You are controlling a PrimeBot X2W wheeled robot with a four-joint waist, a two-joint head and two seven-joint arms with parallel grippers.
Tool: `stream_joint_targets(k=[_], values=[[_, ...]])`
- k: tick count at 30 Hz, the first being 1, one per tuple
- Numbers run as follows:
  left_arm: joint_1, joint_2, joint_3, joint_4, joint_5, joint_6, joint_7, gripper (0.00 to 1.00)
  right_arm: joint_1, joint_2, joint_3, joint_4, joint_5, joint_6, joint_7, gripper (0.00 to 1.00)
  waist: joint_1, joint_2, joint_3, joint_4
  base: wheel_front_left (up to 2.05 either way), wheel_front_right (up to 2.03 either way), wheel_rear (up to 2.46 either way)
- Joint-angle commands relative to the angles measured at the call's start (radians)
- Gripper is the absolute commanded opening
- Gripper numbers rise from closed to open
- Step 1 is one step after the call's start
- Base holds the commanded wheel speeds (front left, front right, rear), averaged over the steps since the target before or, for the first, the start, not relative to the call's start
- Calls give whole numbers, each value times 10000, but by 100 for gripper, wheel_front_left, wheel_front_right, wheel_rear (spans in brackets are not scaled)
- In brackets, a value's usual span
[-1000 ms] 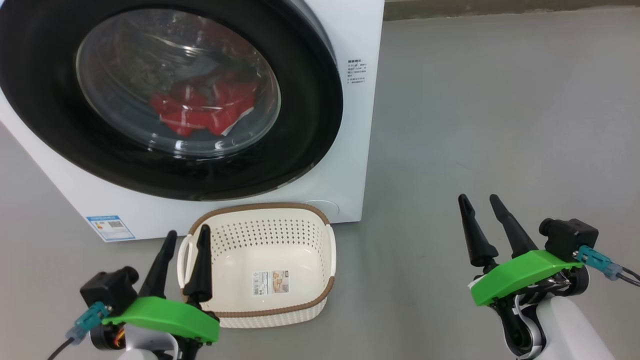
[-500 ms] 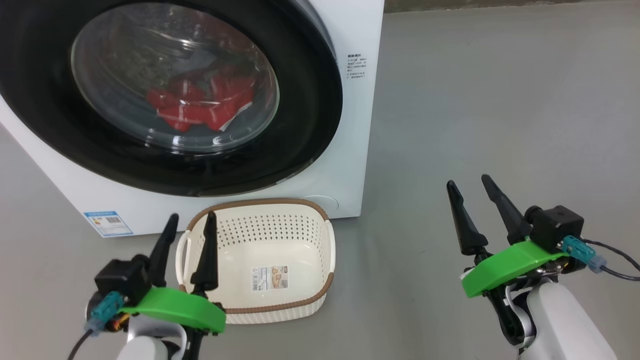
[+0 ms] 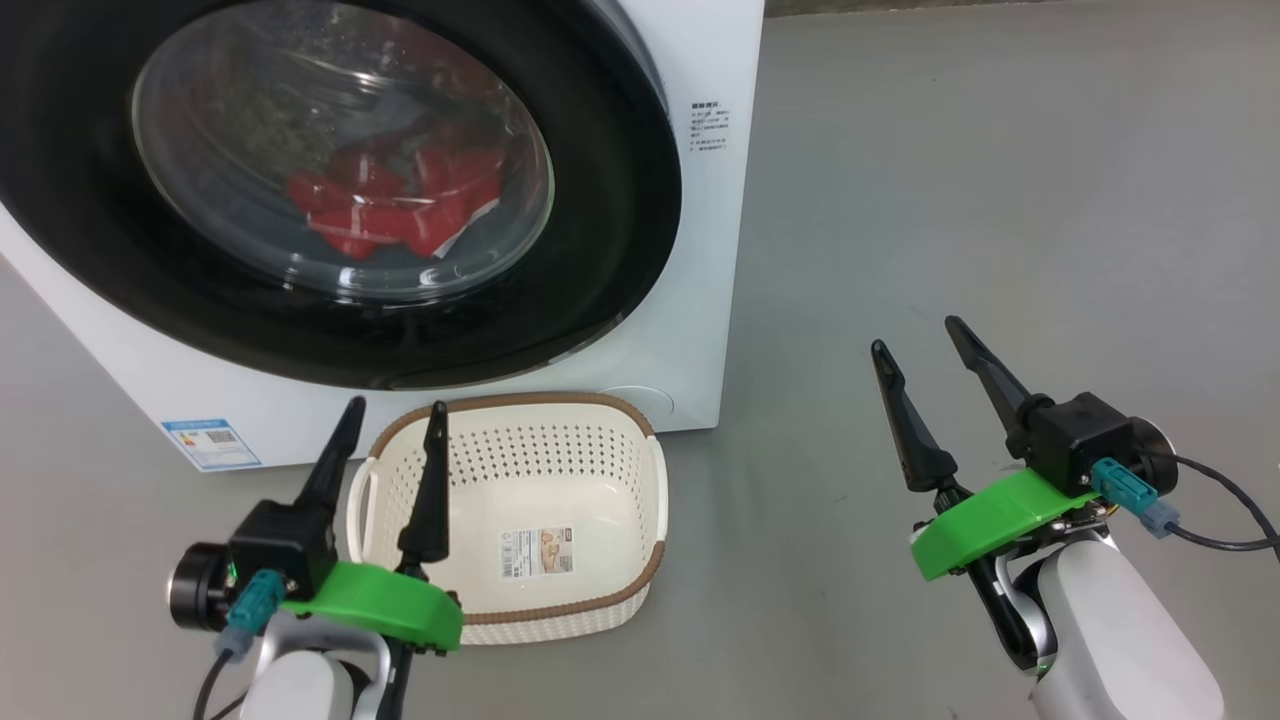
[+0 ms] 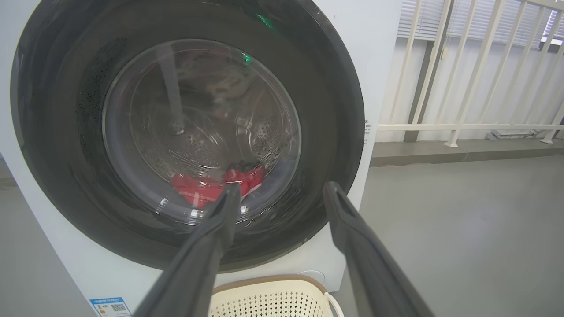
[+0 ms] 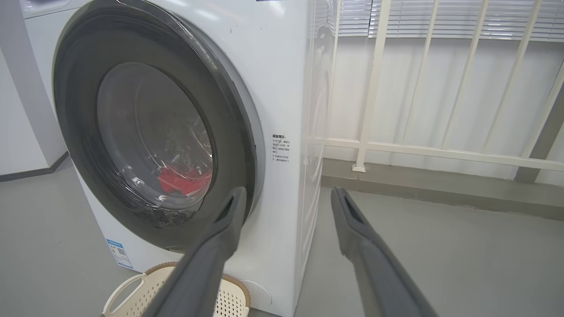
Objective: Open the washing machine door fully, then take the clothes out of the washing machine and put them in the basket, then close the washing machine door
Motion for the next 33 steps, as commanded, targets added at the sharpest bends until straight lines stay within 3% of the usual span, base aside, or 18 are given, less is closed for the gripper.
stream_joint_targets(k=[1, 14, 15, 17, 23, 33], values=[[-466, 185, 249, -190, 203, 76, -120, 100, -392, 16, 227, -239, -168, -6, -126, 100, -1, 0, -4, -6, 0, 0, 0], [-523, 185, 217, -30, 218, 66, -120, 100, -378, 16, 202, -227, 28, -6, -126, 100, -1, 0, 43, 3, 0, 0, 0], [-529, 185, 197, -37, 219, 67, -120, 100, -383, 16, 215, -237, 73, -6, -126, 80, -1, 0, 66, 9, 0, 0, 0], [-565, 185, 141, -73, 203, 71, -120, 100, -394, 16, 265, -245, 417, -6, -126, 0, -1, 0, 164, 35, 0, 0, 0], [-712, 185, -116, -280, 148, 95, -120, 100, -682, 16, 236, -581, 1773, -6, -126, 0, -1, 0, 642, 146, 0, 0, 0], [-917, 185, -586, -1422, 58, 251, -120, 100, -1745, 16, 245, -419, 6035, -6, -70, 0, -1, 0, 1730, 464, 0, 0, 0]])
